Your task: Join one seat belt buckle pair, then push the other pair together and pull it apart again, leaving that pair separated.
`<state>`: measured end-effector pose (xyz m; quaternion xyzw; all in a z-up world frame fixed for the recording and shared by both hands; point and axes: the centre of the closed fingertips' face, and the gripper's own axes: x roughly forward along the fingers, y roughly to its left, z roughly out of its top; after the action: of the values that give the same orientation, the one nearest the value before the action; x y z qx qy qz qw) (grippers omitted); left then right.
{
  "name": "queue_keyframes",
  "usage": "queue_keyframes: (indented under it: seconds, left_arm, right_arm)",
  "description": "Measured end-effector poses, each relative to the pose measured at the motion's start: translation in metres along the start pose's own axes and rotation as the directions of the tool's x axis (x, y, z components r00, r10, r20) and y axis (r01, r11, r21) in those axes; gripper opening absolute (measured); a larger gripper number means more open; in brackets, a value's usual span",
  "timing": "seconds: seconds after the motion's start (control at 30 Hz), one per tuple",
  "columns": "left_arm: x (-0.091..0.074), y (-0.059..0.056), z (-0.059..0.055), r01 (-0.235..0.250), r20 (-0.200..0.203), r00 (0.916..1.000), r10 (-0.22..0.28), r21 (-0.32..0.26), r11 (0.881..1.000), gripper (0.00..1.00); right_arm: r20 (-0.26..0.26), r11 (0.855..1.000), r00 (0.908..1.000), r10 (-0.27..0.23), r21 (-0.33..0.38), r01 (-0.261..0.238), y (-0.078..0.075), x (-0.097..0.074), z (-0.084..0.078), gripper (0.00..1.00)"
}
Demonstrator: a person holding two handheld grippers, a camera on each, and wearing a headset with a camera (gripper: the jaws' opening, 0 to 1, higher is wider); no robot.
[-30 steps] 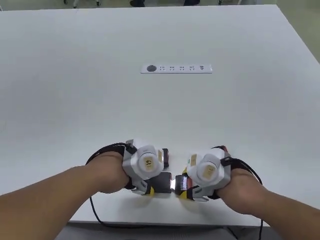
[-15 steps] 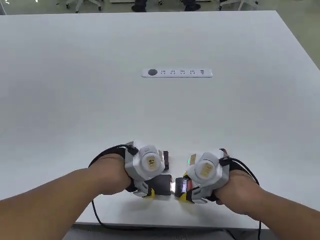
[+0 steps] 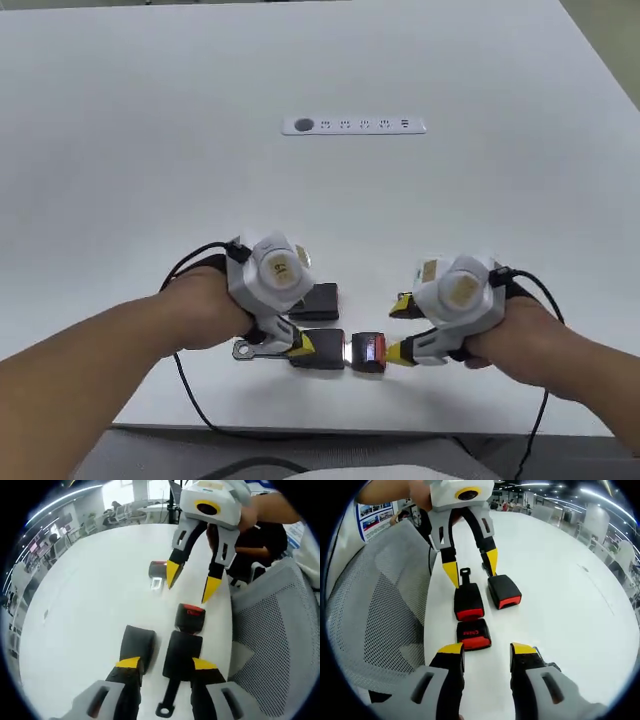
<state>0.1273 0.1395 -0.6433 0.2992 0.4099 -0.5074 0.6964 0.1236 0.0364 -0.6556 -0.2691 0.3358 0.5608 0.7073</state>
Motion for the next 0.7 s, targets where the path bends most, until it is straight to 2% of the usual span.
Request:
queue_keyframes:
  seconds: [0.1, 0.13, 0.17, 0.2, 0.27, 0.37, 0.5, 0.6, 0.63, 0.7]
  left_arm:
    - [0.005, 0.011, -0.002, -0.016, -0.013, 0.9998, 0.016, 0.015, 1.000, 0.39]
    - [0.006, 0.013, -0.002, -0.020, -0.023, 0.9995, 0.020, 0.017, 1.000, 0.40]
    - [0.007, 0.015, -0.002, -0.022, -0.026, 0.9994, 0.022, 0.018, 1.000, 0.40]
    - [0.012, 0.024, -0.006, -0.022, -0.030, 0.9993, 0.022, 0.019, 1.000, 0.40]
    - [0.014, 0.026, -0.003, -0.023, -0.036, 0.9991, 0.024, 0.018, 1.000, 0.40]
    - [0.016, 0.034, -0.001, -0.037, -0.041, 0.9984, 0.038, 0.032, 0.999, 0.40]
    - [0.024, 0.042, -0.003, -0.021, -0.058, 0.9980, 0.024, 0.061, 0.998, 0.41]
    - [0.033, 0.045, -0.011, -0.009, -0.093, 0.9956, 0.017, 0.079, 0.997, 0.41]
    - [0.039, 0.045, -0.018, 0.003, -0.118, 0.9930, 0.007, 0.090, 0.996, 0.41]
    - [0.043, 0.046, -0.022, 0.007, -0.128, 0.9918, 0.007, 0.113, 0.994, 0.40]
  right_arm:
    - [-0.013, 1.000, 0.9996, -0.024, 0.005, 0.024, -0.016, -0.004, -0.010, 0.34]
    - [-0.026, 0.999, 0.9986, -0.046, 0.008, 0.047, -0.026, -0.008, -0.016, 0.35]
    - [-0.028, 0.999, 0.9984, -0.049, 0.009, 0.050, -0.027, -0.009, -0.018, 0.35]
    - [-0.036, 0.998, 0.9976, -0.059, 0.011, 0.059, -0.036, -0.013, -0.024, 0.35]
    - [-0.047, 0.997, 0.9963, -0.071, 0.009, 0.072, -0.044, -0.017, -0.031, 0.36]
    - [-0.068, 0.994, 0.9924, -0.103, 0.016, 0.104, -0.060, -0.023, -0.044, 0.37]
    - [-0.089, 0.994, 0.9899, -0.111, 0.011, 0.112, -0.069, -0.025, -0.050, 0.39]
    - [-0.108, 0.994, 0.9884, -0.107, -0.012, 0.106, -0.073, -0.022, -0.053, 0.40]
    - [-0.118, 0.995, 0.9876, -0.103, -0.020, 0.101, -0.073, -0.022, -0.054, 0.39]
    - [-0.148, 0.995, 0.9842, -0.096, -0.051, 0.090, -0.076, -0.019, -0.059, 0.39]
